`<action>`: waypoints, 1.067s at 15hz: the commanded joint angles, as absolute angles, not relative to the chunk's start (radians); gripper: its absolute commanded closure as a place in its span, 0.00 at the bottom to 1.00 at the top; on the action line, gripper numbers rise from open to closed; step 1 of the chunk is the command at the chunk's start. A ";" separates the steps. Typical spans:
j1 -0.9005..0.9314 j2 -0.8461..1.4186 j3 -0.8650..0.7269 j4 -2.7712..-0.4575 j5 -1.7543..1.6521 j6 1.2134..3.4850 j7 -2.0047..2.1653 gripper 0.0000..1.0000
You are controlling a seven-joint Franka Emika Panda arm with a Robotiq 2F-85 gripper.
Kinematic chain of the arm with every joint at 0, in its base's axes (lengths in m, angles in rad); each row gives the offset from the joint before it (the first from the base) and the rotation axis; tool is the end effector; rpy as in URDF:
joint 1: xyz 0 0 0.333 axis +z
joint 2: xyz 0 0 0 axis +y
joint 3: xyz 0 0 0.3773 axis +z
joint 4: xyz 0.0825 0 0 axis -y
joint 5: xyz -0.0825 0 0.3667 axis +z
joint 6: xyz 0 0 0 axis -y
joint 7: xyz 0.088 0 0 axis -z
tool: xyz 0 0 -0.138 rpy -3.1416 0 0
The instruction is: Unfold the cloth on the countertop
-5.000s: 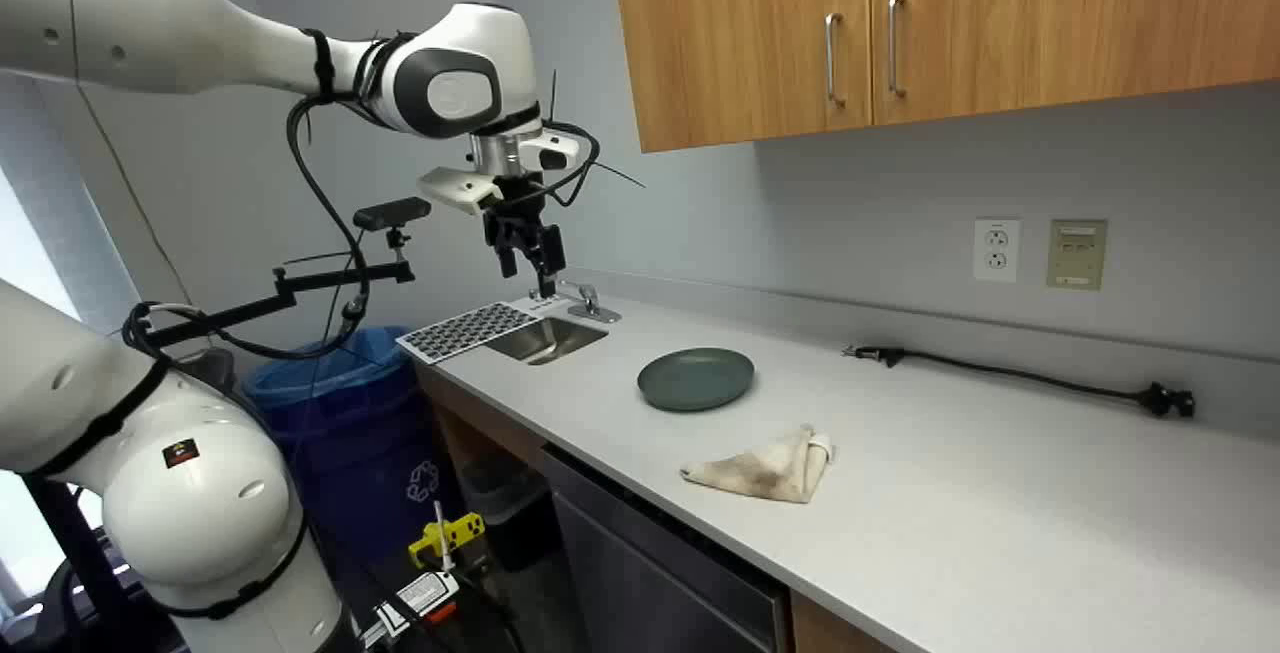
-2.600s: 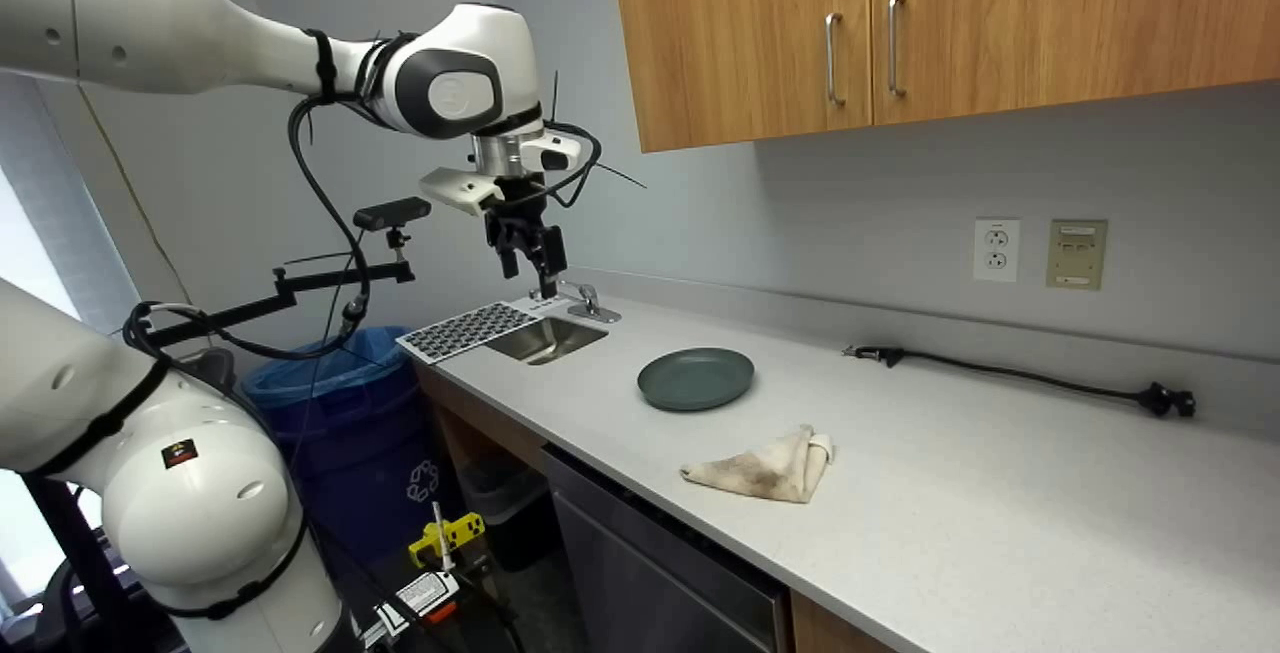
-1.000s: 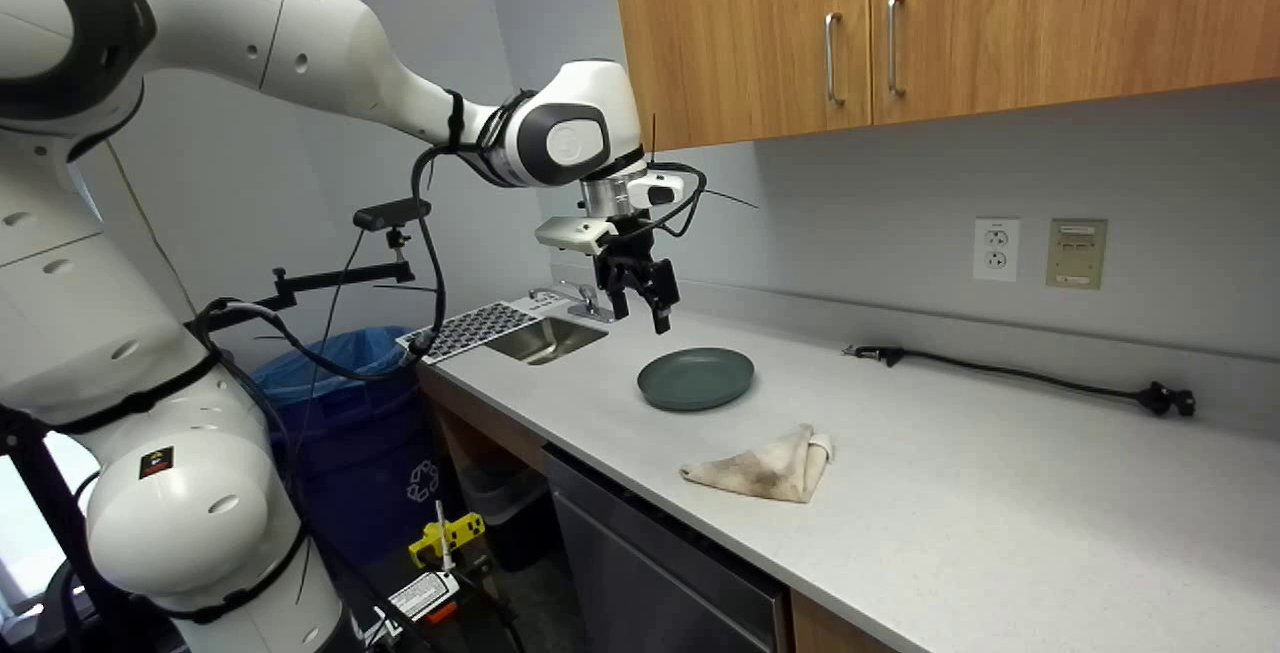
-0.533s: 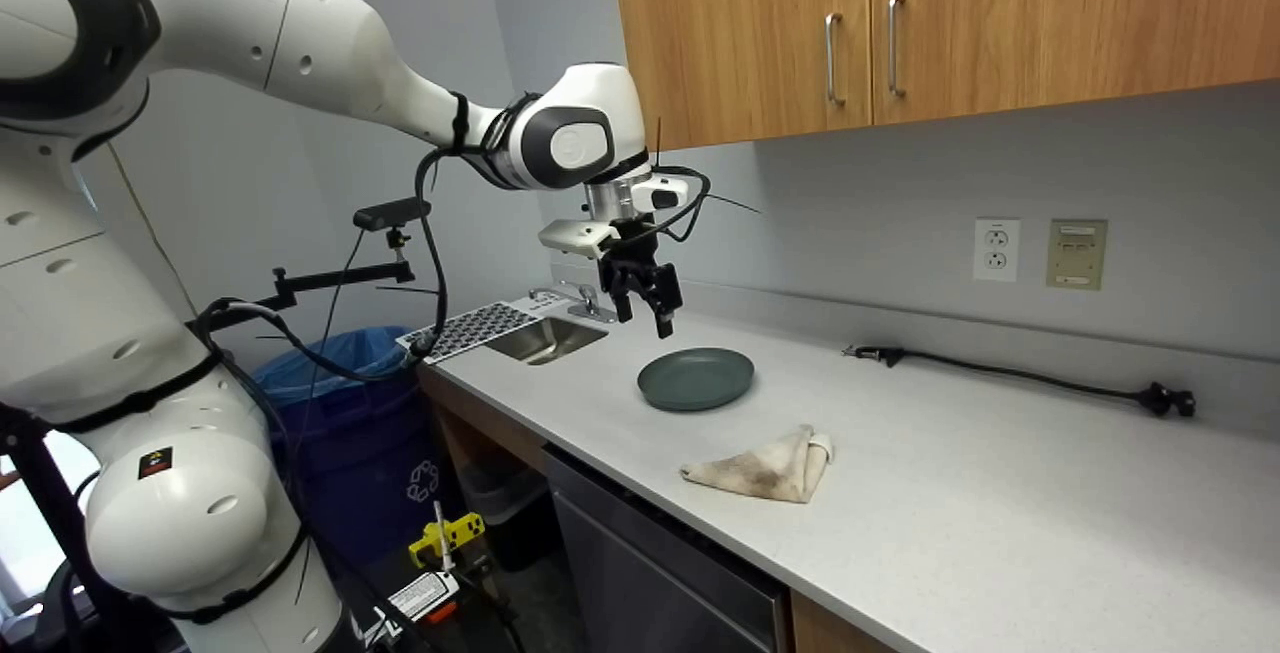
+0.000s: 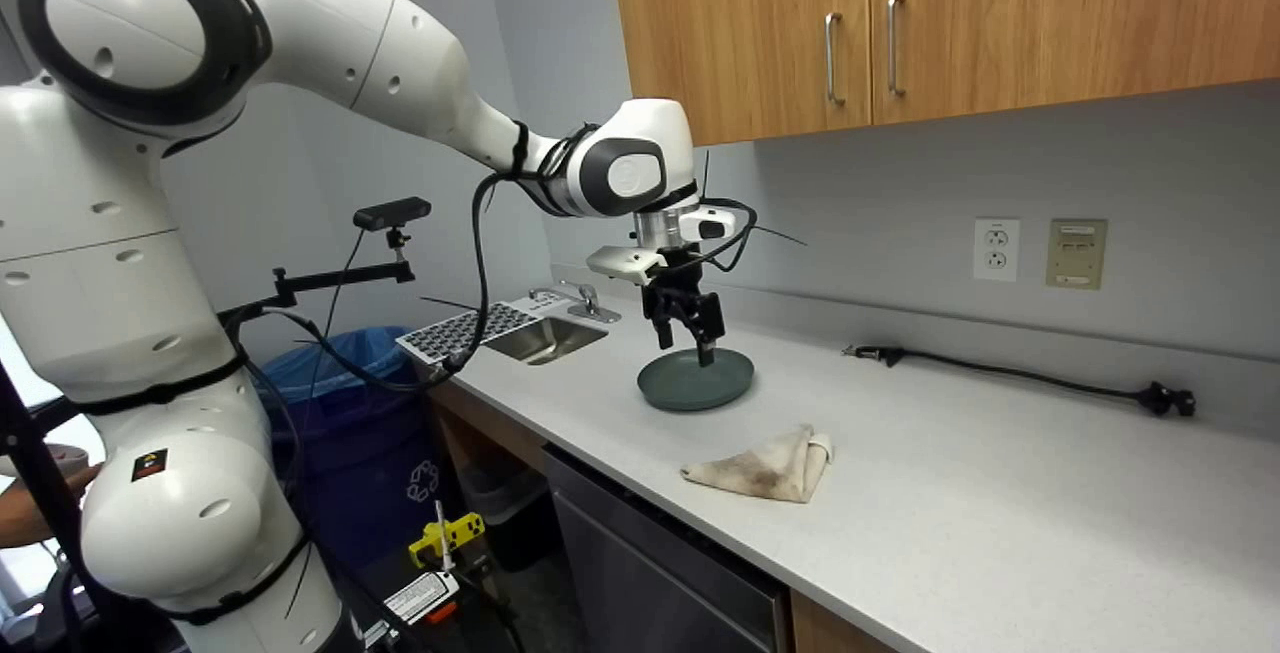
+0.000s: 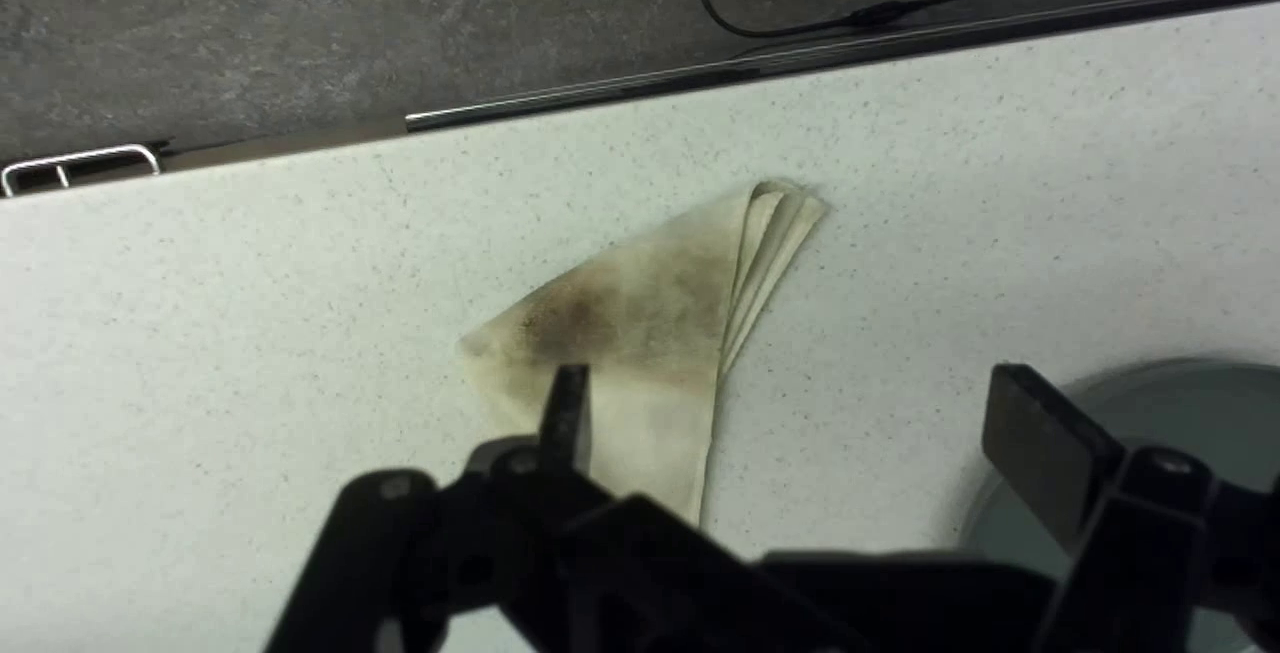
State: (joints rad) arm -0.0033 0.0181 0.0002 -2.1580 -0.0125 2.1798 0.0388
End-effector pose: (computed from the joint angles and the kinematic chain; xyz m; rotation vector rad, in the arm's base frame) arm 0.5263 -0.0024 0.4303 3.1309 -0.0544 0.0061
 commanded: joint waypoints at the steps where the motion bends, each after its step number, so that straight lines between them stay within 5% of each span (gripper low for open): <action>1: 0.003 0.173 0.001 -2.023 -0.050 2.180 0.076 0.00; 16: 0.033 0.397 0.011 -1.846 -0.063 2.173 0.041 0.00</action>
